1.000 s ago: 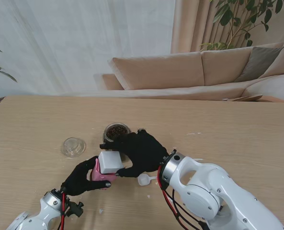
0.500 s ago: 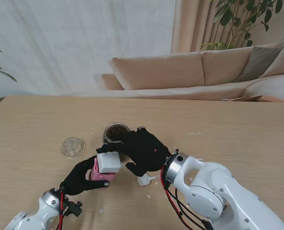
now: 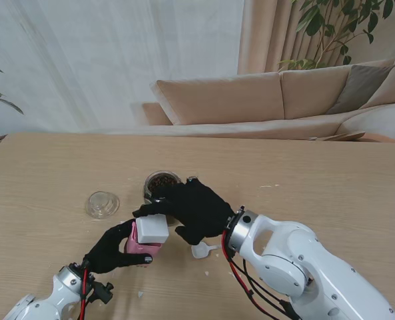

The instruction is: Portion coffee beans from the glass jar into the coffee jar

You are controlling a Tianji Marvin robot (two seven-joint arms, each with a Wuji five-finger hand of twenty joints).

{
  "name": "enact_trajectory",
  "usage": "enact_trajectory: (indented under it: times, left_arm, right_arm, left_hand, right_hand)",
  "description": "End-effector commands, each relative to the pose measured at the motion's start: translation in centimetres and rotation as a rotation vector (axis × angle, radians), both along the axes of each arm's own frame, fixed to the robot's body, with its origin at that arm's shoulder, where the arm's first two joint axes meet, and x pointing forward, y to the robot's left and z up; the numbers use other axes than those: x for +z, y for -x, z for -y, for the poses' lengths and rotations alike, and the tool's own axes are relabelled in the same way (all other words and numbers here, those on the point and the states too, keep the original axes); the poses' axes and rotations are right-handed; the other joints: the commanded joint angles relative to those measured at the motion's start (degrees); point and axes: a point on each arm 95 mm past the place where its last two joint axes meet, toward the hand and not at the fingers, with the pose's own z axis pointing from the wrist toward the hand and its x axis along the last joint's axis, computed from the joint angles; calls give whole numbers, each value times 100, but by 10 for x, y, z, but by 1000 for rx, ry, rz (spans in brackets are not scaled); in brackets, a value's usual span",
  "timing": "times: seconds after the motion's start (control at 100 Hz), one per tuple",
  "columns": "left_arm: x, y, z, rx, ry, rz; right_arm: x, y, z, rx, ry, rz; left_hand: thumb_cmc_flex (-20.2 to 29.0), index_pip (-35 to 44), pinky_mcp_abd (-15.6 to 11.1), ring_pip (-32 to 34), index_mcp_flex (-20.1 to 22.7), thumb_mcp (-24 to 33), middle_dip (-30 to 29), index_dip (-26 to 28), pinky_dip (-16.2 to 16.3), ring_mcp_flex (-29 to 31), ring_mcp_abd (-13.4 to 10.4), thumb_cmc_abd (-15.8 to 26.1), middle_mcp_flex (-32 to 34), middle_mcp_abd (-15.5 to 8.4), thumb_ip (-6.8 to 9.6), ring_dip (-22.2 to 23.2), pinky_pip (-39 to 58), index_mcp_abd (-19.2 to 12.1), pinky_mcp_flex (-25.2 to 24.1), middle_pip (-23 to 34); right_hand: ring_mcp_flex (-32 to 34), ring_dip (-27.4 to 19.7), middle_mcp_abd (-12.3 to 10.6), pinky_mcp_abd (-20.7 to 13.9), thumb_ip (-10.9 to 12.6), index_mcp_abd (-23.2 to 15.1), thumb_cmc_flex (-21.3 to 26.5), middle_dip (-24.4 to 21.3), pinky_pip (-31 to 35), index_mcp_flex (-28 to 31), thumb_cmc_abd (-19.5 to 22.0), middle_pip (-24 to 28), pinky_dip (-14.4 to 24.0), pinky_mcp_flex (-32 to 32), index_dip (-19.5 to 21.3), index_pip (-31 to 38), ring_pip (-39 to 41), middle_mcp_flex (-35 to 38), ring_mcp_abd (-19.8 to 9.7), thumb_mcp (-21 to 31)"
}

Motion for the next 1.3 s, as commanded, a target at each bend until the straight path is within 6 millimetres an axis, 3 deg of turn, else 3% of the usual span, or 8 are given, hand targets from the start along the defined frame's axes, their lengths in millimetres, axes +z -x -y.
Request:
enact_trajectory:
  times: [0.0,0.21,0.44,0.8,0.91,0.96,1.09,1.29]
  left_arm:
    - [0,3,4,-18,2,-9]
    - [0,4,5,-21,3,-13]
    - [0,4,6,-23,-1,-14]
    - [0,4,6,-22,-4,-12]
    - [0,4,6,-20,-5,-10]
    - [0,4,6,-20,-5,-10]
    - [0,4,6,-21,-4,-8]
    - [0,4,6,-21,-3,-8]
  right_arm:
    - [-3,2,-3,14,14,-6]
    - [-4,1,-6,33,14,-1]
    - [-5,-1,-8,41,2,16]
    - [-1,-2,-11,42,18,1]
    - [0,-2,-12,38,24,-13]
    - [1,-2,-13,35,25,-19]
    - [1,-4,-15,24,18,-44]
    - [-1,-6,-18,17,20,-61]
  left_hand:
    - [1549,1122,-73,37,410,1431,386,357,61,27,-98,953,420,-743,69,-8,105,-1215,49,595]
    - [1555,1117,-73,39,414,1425,388,362,63,28,-94,955,416,-748,70,-11,104,-1213,50,592]
    - [1558,1112,-73,41,412,1419,389,367,65,28,-94,961,416,-754,70,-16,103,-1216,50,591]
    - [1564,1107,-60,40,415,1412,389,371,65,20,-96,963,413,-745,72,-21,94,-1211,46,586]
    - [1563,1109,-73,41,417,1411,391,374,64,22,-90,960,424,-740,72,-21,93,-1216,54,591]
    - [1562,1106,-69,41,413,1410,392,372,63,21,-96,963,422,-749,72,-21,89,-1215,50,591]
    - [1561,1107,-72,42,417,1409,390,373,64,24,-92,961,421,-743,72,-22,92,-1217,61,588]
    - [1562,1105,-65,40,415,1410,391,374,64,20,-90,962,421,-745,74,-25,86,-1214,58,588]
  right_hand:
    - [-107,-46,-114,-69,-247,-231,56,17,42,134,-159,89,-2,-2,102,-38,65,-152,-139,110]
    - [-53,-23,-160,-77,-276,-310,46,30,88,295,-203,139,4,18,192,169,134,-98,-169,136]
    - [6,31,-199,-92,-304,-351,-315,74,218,567,-63,186,49,58,352,744,252,20,-192,-83]
    - [-69,83,-25,-104,-345,-86,-1420,143,314,801,478,179,141,21,253,929,301,20,-212,-801]
    - [-113,105,49,-99,-314,168,-1744,212,313,955,648,164,180,-12,215,998,302,18,-201,-1119]
    - [-136,111,102,-97,-315,419,-1900,242,312,1062,721,159,193,-28,224,1049,300,7,-189,-1243]
    - [-183,135,255,-91,-303,1487,-2251,352,328,1349,848,206,233,-65,297,1209,314,-23,-201,-1507]
    - [-237,152,382,-104,-300,2177,-2558,450,353,1414,948,285,261,-69,427,1318,338,-64,-191,-1715]
